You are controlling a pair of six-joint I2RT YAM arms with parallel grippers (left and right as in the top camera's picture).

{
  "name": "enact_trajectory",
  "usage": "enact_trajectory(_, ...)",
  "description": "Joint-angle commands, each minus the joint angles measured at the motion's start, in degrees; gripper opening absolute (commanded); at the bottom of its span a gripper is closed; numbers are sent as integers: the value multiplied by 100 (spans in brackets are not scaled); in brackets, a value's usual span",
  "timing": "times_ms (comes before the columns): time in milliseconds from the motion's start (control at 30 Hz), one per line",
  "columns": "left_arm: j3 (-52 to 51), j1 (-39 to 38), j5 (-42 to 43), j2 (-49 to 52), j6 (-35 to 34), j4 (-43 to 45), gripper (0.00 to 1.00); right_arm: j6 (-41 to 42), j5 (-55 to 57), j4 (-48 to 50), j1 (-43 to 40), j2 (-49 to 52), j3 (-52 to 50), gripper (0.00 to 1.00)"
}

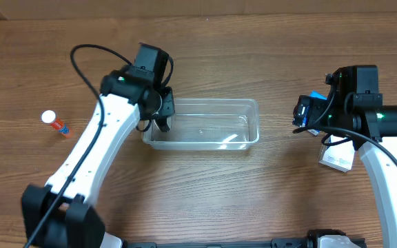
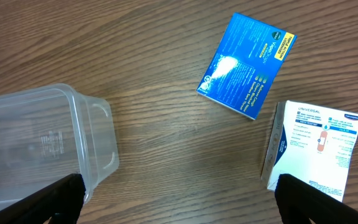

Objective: Pack container
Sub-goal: 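Grasp the black bottle with the left gripper and lower it into the container, then move the left gripper to the orange glue stick and grasp it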

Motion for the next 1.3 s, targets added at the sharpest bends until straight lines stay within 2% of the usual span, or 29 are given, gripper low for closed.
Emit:
enact_trajectory(0, -39, -4, -431, 566, -358, 374, 4, -15, -13, 26, 20, -22, 181, 100)
enact_trajectory(133, -39, -2, -505, 1097, -378, 667, 6, -15, -13, 28, 20, -22, 181, 100)
enact_trajectory(300, -39, -2, -807, 1141, -376, 713, 11, -15, -11, 31, 20, -22, 181, 100)
enact_trajectory(367, -39, -4, -802, 1141, -374, 713, 39, -15, -11, 31, 20, -22, 181, 100)
enact_trajectory(400, -39, -4, -804, 1141, -374, 715, 50, -15, -11, 28, 20, -22, 181, 100)
enact_trajectory(467, -37, -4, -796, 1141, -367, 717, 56, -15, -11, 28, 20, -22, 181, 100)
enact_trajectory(600, 87, -4, -715, 1051, -181, 608, 57, -15, -11, 28, 20, -22, 181, 100)
enact_trajectory(733, 999, 0, -1012, 354, -179, -127, 63, -17, -11, 28, 20, -22, 181, 100)
enact_trajectory(767, 1213, 9, -1246, 142, -179, -332, 87, -17, -11, 31, 20, -22, 181, 100)
enact_trajectory(800, 1438, 63, -1561, -153, -179, -619, 100, -15, -11, 31, 20, -22, 181, 100)
enact_trajectory(900, 1558, 723, -1705, -863, -229, -1327, 100, -17, -11, 31, 20, -22, 181, 100)
enact_trajectory(967, 1556, 1644, -1698, -1167, -240, -1766, 100, -15, -11, 33, 20, -22, 181, 100)
enact_trajectory(1067, 1421, 3427, -820, -1019, 293, -1840, 100, -15, -13, 31, 20, -22, 181, 100)
enact_trajectory(1100, 1338, 3788, -573, -861, 404, -1770, 100, -15, -13, 31, 20, -22, 181, 100)
enact_trajectory(1167, 1180, 4175, -238, -474, 625, -1550, 100, -15, -13, 31, 20, -22, 181, 100)
enact_trajectory(1267, 1180, 4245, -197, 282, 726, -1447, 100, -15, -15, 28, 20, -22, 181, 100)
